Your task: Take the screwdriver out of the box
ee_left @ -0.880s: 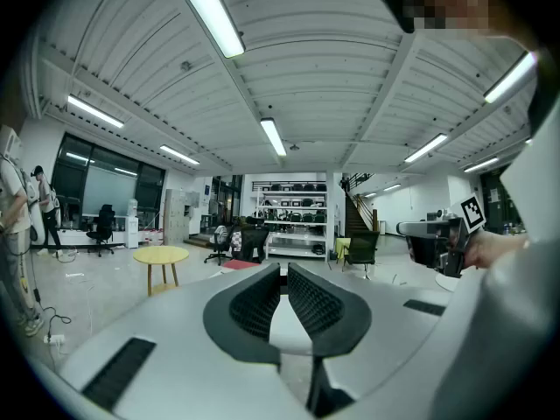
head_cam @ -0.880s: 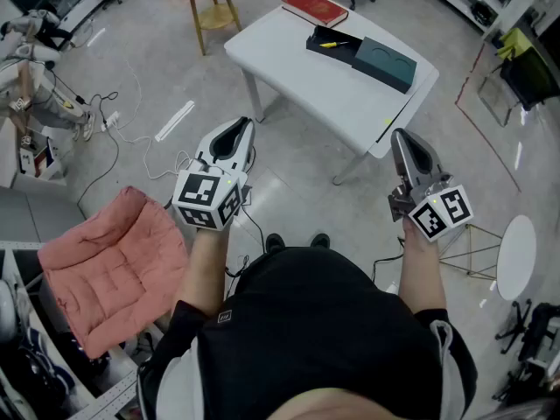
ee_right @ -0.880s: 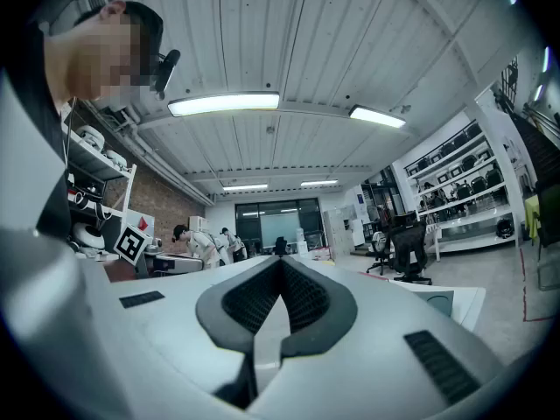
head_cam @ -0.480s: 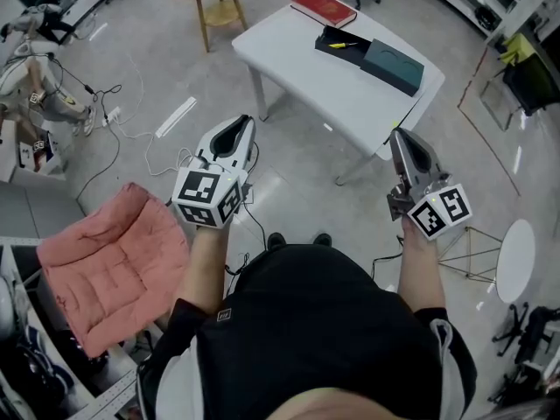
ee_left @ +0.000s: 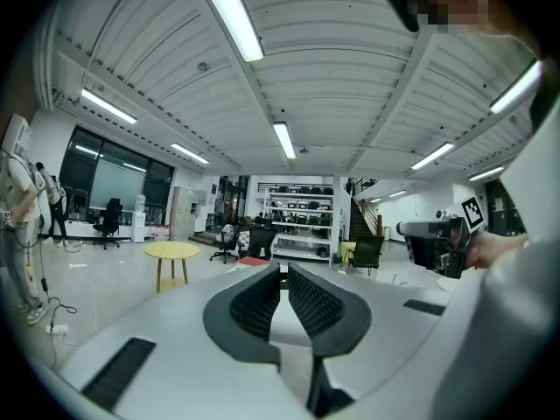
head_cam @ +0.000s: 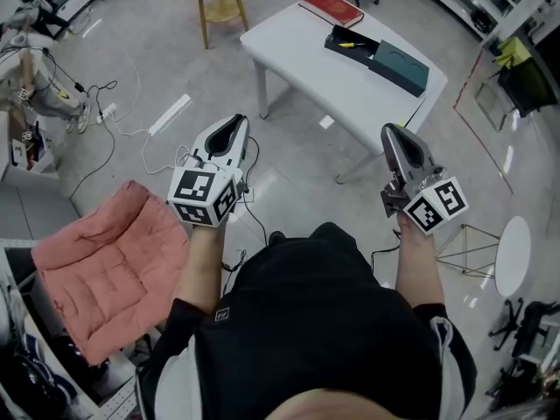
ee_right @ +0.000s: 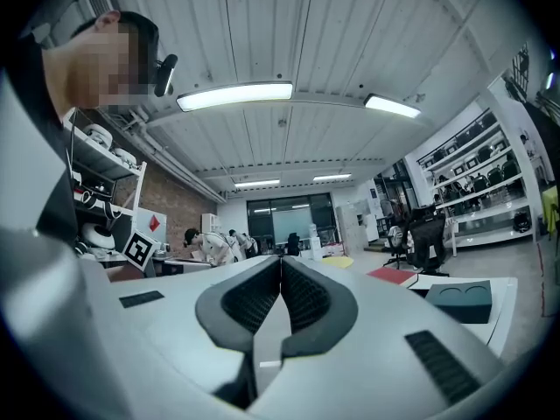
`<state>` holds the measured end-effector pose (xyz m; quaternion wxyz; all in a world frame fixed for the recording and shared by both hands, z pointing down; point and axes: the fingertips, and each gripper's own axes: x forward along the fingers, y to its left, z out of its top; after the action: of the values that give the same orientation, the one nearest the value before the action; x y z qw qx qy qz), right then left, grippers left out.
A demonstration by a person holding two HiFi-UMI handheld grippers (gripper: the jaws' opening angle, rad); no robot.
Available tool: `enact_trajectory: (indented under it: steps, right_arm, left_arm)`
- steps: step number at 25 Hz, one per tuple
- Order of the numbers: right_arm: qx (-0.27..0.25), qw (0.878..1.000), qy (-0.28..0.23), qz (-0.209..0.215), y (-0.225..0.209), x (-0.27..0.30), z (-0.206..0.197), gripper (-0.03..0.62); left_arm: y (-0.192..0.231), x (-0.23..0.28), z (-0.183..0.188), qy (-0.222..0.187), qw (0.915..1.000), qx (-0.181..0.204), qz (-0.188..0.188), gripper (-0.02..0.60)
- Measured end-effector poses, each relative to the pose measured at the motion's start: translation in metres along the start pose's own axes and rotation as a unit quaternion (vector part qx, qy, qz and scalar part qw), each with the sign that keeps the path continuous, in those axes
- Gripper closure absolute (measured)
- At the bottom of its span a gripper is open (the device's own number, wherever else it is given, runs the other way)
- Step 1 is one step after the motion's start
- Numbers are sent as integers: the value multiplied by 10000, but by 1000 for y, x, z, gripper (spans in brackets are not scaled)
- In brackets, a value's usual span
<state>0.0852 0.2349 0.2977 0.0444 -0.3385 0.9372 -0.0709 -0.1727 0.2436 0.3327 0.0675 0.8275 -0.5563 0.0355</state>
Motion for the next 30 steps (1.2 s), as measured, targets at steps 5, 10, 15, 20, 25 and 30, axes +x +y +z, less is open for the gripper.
enact_trajectory:
  steps: [5, 10, 15, 20, 25, 30]
  right_arm:
    - [135, 9998, 88, -112, -4, 5, -10, 563]
    - [274, 9994, 86, -200, -26, 13, -18, 563]
    - [439, 9986, 80, -281, -61, 21, -23, 563]
    - [564, 9980, 83, -270, -110, 38, -24, 563]
    - [683, 9975, 102, -146, -161, 60, -23, 563]
    - [732, 9973, 64, -19, -210, 72, -14, 563]
  left_arm:
    - [9, 6, -9, 45, 9999, -68, -104, 541]
    - [13, 31, -15, 175, 9997, -99, -154, 541]
    - [12, 67, -11, 271, 9994, -16, -218, 541]
    - [11, 117, -7, 405, 9989, 27, -233, 541]
    - [5, 173, 1, 516, 9984, 72, -226, 541]
    - [-3, 219, 13, 538, 9983, 136, -157, 541]
